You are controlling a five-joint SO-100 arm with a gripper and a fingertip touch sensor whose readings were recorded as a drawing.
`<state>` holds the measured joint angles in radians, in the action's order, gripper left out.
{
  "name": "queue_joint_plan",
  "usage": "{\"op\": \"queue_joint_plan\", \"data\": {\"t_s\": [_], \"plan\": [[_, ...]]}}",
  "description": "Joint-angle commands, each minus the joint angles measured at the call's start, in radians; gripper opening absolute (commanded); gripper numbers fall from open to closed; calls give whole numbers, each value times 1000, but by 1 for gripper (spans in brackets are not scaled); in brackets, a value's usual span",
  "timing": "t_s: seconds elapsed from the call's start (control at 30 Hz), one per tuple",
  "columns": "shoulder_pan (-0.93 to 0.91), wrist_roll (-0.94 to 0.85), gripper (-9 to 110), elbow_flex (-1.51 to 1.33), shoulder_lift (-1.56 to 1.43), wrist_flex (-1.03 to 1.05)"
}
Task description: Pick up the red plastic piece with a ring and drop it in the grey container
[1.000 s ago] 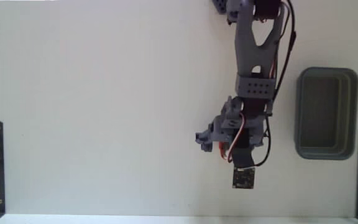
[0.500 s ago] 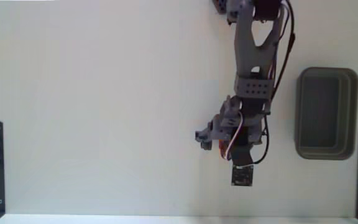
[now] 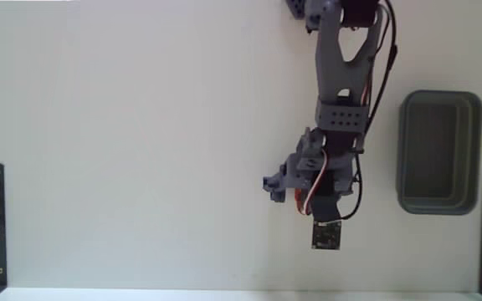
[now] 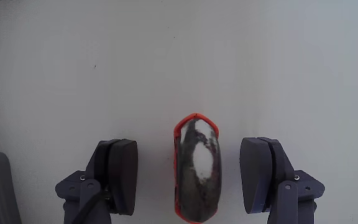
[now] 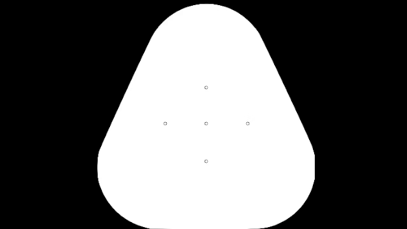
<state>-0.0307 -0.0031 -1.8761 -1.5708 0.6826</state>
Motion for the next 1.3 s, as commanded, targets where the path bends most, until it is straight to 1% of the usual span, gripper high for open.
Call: {"op": "queue_joint_plan", "data": {"t_s": [0.0,1.27], "plan": [[-5,3,110,8,-26,-4],[-5,3,99,8,-26,-4]]}}
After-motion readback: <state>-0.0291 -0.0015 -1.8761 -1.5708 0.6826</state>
